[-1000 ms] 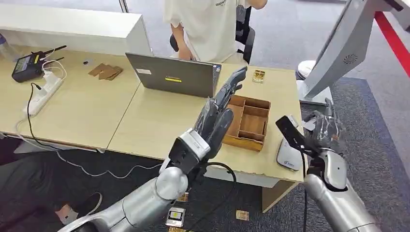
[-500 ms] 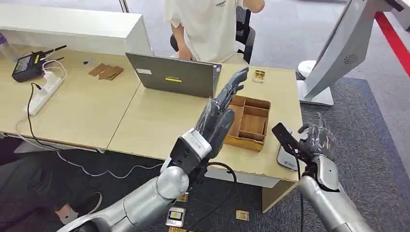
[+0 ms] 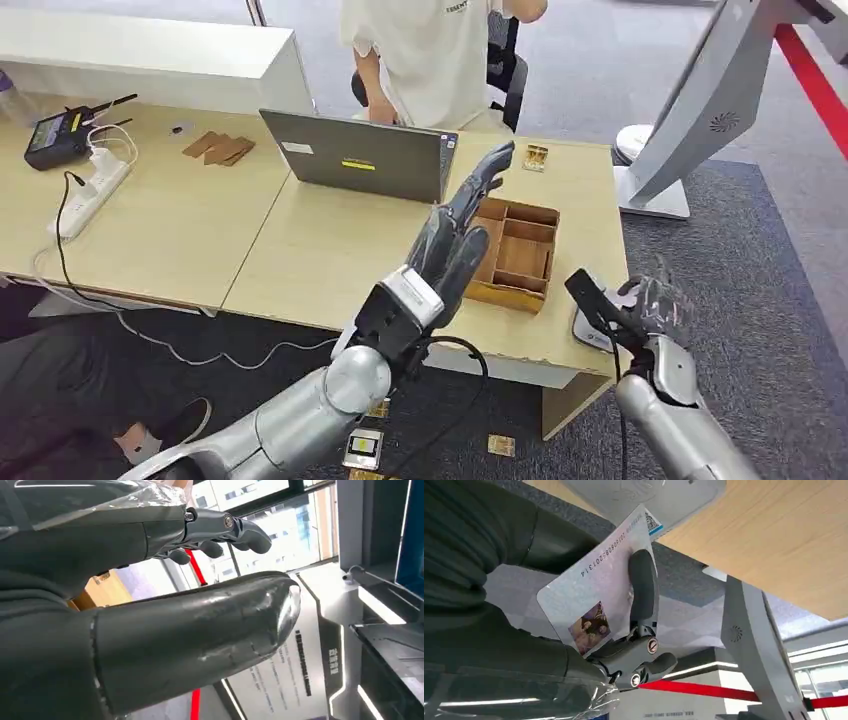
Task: Pass the card to the sensor for recognition and then transmit it.
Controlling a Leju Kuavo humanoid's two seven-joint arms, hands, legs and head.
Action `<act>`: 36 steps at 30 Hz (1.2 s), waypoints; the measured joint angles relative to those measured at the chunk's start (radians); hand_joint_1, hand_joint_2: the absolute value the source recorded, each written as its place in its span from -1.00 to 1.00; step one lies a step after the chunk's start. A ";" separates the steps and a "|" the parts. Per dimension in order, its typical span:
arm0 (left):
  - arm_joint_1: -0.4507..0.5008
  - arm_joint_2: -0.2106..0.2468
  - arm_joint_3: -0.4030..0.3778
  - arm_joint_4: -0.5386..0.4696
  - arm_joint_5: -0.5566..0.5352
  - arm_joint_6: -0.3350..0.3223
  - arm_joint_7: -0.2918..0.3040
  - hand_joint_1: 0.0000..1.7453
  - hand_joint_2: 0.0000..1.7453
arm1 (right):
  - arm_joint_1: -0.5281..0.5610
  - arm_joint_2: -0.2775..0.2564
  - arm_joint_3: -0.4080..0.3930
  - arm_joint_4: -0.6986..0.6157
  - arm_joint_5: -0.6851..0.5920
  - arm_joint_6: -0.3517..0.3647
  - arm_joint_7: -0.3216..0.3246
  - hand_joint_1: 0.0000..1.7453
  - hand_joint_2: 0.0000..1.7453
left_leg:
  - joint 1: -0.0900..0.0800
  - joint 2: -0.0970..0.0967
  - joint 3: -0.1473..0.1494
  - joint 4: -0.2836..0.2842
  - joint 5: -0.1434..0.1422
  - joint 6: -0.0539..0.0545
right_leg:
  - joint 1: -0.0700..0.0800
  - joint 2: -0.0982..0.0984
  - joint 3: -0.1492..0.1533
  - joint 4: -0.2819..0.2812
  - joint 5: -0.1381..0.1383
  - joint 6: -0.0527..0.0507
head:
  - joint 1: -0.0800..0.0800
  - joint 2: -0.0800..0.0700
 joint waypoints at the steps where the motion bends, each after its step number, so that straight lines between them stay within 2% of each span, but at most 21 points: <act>1: 0.000 0.000 -0.001 0.000 0.000 0.000 0.001 -1.00 -1.00 | 0.001 0.000 0.000 0.004 -0.001 -0.001 0.000 1.00 1.00 | 0.000 0.000 0.000 0.000 0.000 0.000 | 0.000 0.000 0.000 0.000 0.000 0.000 | 0.000 0.000; 36: 0.000 0.002 -0.018 -0.001 0.005 -0.017 0.016 -1.00 -1.00 | 0.037 0.017 0.014 0.032 0.004 0.002 0.010 1.00 1.00 | 0.000 0.000 0.001 0.000 0.000 0.000 | 0.000 0.000 0.000 0.000 0.000 0.000 | 0.000 0.000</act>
